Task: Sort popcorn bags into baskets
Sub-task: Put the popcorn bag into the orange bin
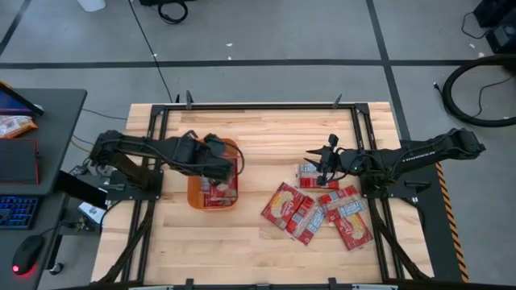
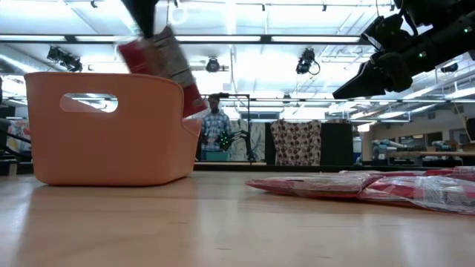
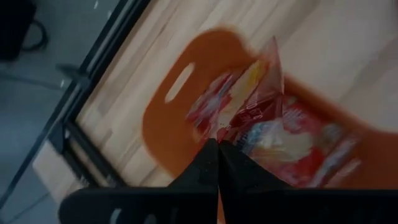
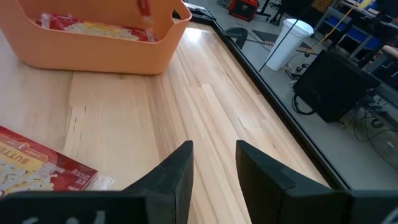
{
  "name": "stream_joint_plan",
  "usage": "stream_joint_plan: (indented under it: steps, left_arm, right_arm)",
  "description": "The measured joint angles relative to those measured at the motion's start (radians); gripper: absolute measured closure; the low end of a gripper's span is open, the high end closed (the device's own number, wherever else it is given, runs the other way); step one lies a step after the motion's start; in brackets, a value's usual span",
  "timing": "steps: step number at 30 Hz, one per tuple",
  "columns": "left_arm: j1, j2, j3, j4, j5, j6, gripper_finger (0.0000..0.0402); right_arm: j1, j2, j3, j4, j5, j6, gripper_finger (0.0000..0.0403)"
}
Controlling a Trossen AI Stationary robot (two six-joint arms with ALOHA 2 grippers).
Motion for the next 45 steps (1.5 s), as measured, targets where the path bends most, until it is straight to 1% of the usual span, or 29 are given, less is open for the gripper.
stream_joint_plan:
  steps: [3, 7, 9, 12, 14, 16, 19, 22, 24, 27, 29, 31, 33, 35, 36, 38, 41, 43, 45]
  left_arm:
    - [0.032, -0.031, -0.093, -0.001, 0.004, -0.020, 0.0401]
    - [0.067, -0.030, -0.179, 0.028, -0.010, -0.039, 0.0401]
    - [0.074, -0.021, -0.211, 0.102, 0.037, 0.004, 0.0401]
    - [0.072, -0.010, -0.258, 0.237, 0.165, 0.071, 0.0389]
    - [0.065, 0.000, -0.278, 0.286, 0.238, 0.086, 0.0372]
    - [0.055, 0.021, -0.289, 0.288, 0.287, 0.085, 0.0347]
    - [0.045, 0.043, -0.291, 0.297, 0.311, 0.082, 0.0304]
    - [0.039, 0.047, -0.290, 0.418, 0.318, 0.071, 0.0264]
    - [0.034, 0.048, -0.290, 0.540, 0.337, 0.127, 0.0245]
    - [0.024, 0.048, -0.290, 0.677, 0.320, 0.248, 0.0235]
    - [0.023, 0.048, -0.290, 0.739, 0.288, 0.358, 0.0235]
    - [0.023, 0.046, -0.288, 0.758, 0.232, 0.414, 0.0239]
    - [0.014, 0.044, -0.295, 0.766, 0.149, 0.463, 0.0244]
    - [-0.004, 0.043, -0.321, 0.817, 0.066, 0.551, 0.0252]
    - [-0.010, 0.043, -0.337, 0.842, 0.049, 0.590, 0.0257]
    - [-0.013, 0.031, -0.376, 0.905, 0.071, 0.649, 0.0266]
    - [0.001, 0.012, -0.444, 1.019, 0.138, 0.707, 0.0279]
    - [0.010, -0.003, -0.487, 1.065, 0.145, 0.742, 0.0285]
    - [0.016, -0.023, -0.520, 1.122, 0.145, 0.767, 0.0289]
  right_arm:
    - [0.000, 0.000, 0.000, 0.012, 0.000, -0.003, 0.0277]
    - [0.000, 0.000, 0.000, 0.022, -0.017, -0.005, 0.0277]
    - [0.000, 0.000, 0.000, 0.023, -0.020, -0.006, 0.0277]
    - [0.000, 0.000, 0.000, 0.023, -0.021, -0.006, 0.0277]
    - [0.000, 0.000, 0.000, 0.023, -0.021, -0.007, 0.0277]
    - [0.000, 0.002, 0.000, 0.023, -0.025, -0.006, 0.0277]
    - [0.000, 0.004, 0.000, 0.027, -0.029, -0.002, 0.0277]
    - [0.000, 0.005, 0.000, 0.032, -0.050, 0.000, 0.0277]
    - [0.000, 0.007, 0.000, 0.041, -0.095, 0.000, 0.0277]
    - [0.000, 0.022, 0.000, 0.060, -0.222, 0.001, 0.0277]
    - [0.011, 0.045, -0.001, 0.102, -0.269, 0.002, 0.0277]
    - [0.037, 0.086, 0.016, 0.140, -0.276, 0.003, 0.0277]
    - [0.075, 0.139, 0.055, 0.124, -0.265, 0.015, 0.0277]
    - [0.119, 0.206, 0.104, 0.079, -0.224, 0.024, 0.0277]
    - [0.142, 0.241, 0.132, 0.046, -0.198, 0.023, 0.0277]
    - [0.178, 0.314, 0.196, -0.028, -0.155, 0.015, 0.0277]
    - [0.210, 0.403, 0.279, -0.150, -0.147, 0.008, 0.0277]
    - [0.219, 0.455, 0.324, -0.230, -0.142, 0.027, 0.0276]
    - [0.221, 0.494, 0.369, -0.353, -0.107, 0.084, 0.0273]
